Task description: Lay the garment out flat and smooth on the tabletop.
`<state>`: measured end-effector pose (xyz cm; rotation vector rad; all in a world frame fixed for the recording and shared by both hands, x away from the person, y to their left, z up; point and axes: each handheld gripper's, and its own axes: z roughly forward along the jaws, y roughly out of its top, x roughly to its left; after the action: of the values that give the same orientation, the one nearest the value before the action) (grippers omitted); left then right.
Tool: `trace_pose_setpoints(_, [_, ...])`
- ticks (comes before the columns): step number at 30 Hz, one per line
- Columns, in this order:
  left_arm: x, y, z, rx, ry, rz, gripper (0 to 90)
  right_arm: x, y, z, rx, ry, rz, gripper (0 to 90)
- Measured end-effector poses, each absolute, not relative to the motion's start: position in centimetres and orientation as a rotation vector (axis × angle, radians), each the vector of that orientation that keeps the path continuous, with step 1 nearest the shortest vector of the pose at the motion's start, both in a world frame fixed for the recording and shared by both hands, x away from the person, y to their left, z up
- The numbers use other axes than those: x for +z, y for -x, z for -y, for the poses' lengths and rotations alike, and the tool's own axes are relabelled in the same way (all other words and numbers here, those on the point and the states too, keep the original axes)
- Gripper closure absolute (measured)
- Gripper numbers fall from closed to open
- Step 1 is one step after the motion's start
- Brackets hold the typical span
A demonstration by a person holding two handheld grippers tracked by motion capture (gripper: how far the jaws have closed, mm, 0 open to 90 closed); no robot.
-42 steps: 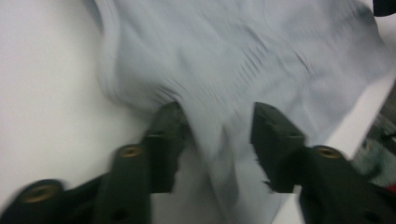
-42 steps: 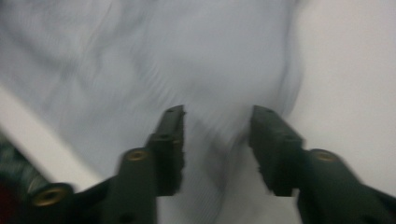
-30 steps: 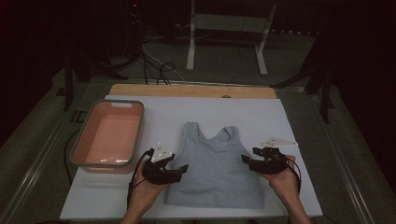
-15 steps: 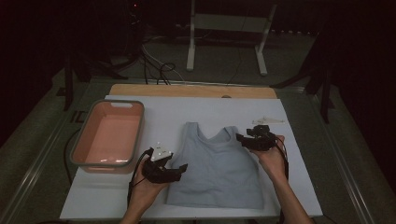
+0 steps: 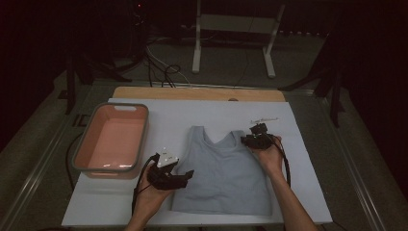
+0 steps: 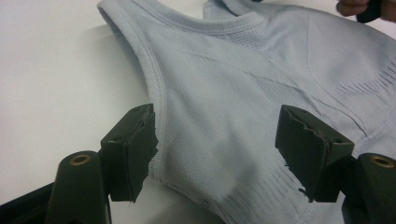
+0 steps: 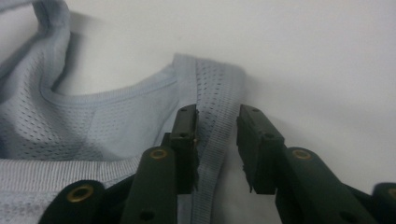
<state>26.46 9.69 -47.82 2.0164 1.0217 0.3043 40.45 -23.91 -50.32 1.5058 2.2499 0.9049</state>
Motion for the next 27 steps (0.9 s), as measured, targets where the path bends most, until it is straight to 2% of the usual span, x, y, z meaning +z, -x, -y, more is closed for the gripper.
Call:
trace_pose_setpoints(6, [-47.8, -26.4, -9.7, 0.308, -2.017, -1.024, 30.1, -51.1, -40.9, 22.8, 0.858, -1.521, -2.289, 68.7])
trace_pose_setpoints(10, [-47.9, -26.4, -9.8, 0.31, -2.02, -1.025, 30.1, -51.4, -41.2, 22.6, 0.849, -1.514, -2.317, 63.5])
trace_pose_setpoints(13, [-48.0, -26.5, -9.8, 0.31, -2.021, -1.029, 29.9, -51.4, -41.0, 21.8, 0.835, -1.487, -2.336, 63.7])
trace_pose_setpoints(15, [-48.0, -26.5, -9.8, 0.309, -2.023, -1.029, 29.9, -51.3, -40.9, 21.4, 0.807, -1.462, -2.338, 66.5])
trace_pose_setpoints(18, [-48.2, -26.5, -9.7, 0.308, -2.029, -1.029, 29.8, -51.3, -40.7, 20.9, 0.804, -1.417, -2.369, 76.2])
trace_pose_setpoints(19, [-48.3, -26.5, -9.8, 0.306, -2.027, -1.032, 29.8, -51.3, -40.7, 20.9, 0.804, -1.417, -2.369, 76.2])
trace_pose_setpoints(20, [-48.5, -26.6, -9.9, 0.304, -2.029, -1.04, 29.8, -51.3, -40.6, 20.6, 0.791, -1.376, -2.391, 81.9])
trace_pose_setpoints(27, [-48.9, -26.7, -9.8, 0.286, -2.041, -1.045, 29.8, -49.1, -39.8, 21.8, 0.879, -1.353, -2.291, 85.8])
